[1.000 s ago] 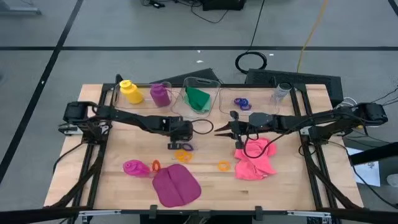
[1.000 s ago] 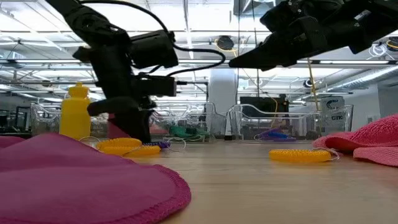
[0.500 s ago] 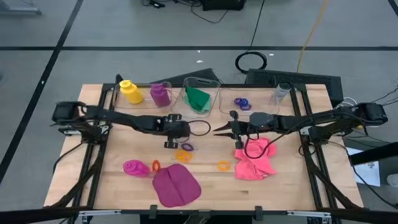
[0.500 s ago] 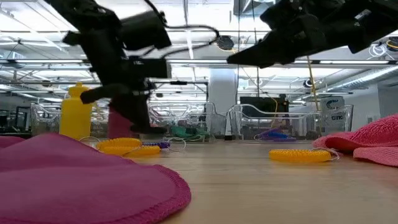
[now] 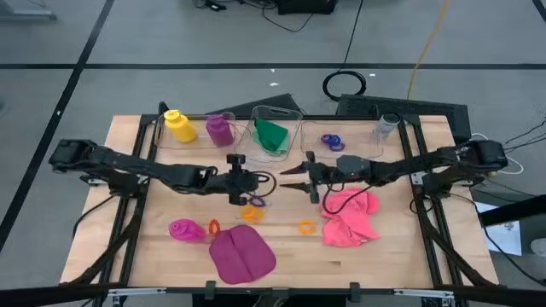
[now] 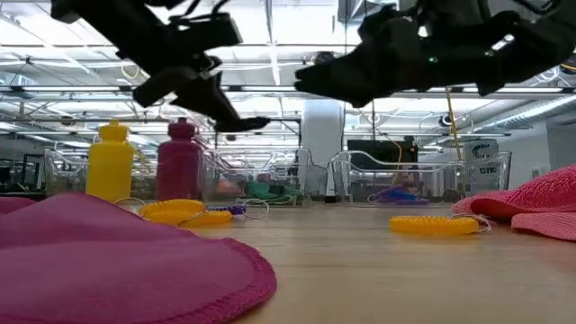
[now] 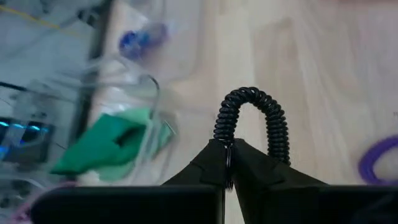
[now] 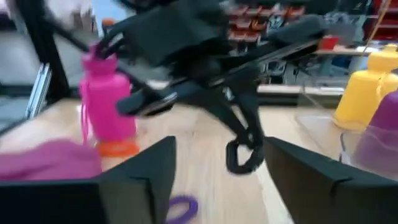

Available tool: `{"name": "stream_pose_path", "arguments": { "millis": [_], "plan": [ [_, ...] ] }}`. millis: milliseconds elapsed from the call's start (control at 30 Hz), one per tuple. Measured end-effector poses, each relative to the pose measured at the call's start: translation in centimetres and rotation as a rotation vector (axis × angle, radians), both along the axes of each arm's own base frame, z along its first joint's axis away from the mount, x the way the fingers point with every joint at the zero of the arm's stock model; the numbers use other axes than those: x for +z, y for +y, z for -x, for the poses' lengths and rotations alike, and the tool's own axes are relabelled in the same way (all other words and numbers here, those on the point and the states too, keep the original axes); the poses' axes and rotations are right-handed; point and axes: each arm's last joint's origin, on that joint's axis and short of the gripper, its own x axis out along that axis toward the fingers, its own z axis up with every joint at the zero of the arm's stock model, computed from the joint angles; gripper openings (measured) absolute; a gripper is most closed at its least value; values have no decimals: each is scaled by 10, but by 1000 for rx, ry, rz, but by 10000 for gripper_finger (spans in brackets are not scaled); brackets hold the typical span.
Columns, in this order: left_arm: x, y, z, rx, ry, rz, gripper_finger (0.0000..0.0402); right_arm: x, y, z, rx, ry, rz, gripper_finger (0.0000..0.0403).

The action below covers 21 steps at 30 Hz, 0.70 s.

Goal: Pick & Place Sports Items
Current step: Put the black spring keychain into the right transparent bin

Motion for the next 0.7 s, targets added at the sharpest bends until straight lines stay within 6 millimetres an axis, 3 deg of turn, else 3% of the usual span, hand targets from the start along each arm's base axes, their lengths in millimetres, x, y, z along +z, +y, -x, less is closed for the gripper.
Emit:
{"name": "stream_pose_path", "arguments": {
  "millis": [200,367,533,700],
  "plan": [
    [5,-6,-4,34,-76,-69,5,-12,-8,-19,-25,-19,-104,237],
    [8,-8,-5,75,-120,-114,5,-25,-10,-39,-33,6,-121,262],
    [8,-10,-4,97,-122,-146,5,-32,-12,-52,-81,14,-119,264],
    [8,-13,-3,89,-117,-157,5,-33,-14,-53,-132,13,-117,240]
  ]
}}
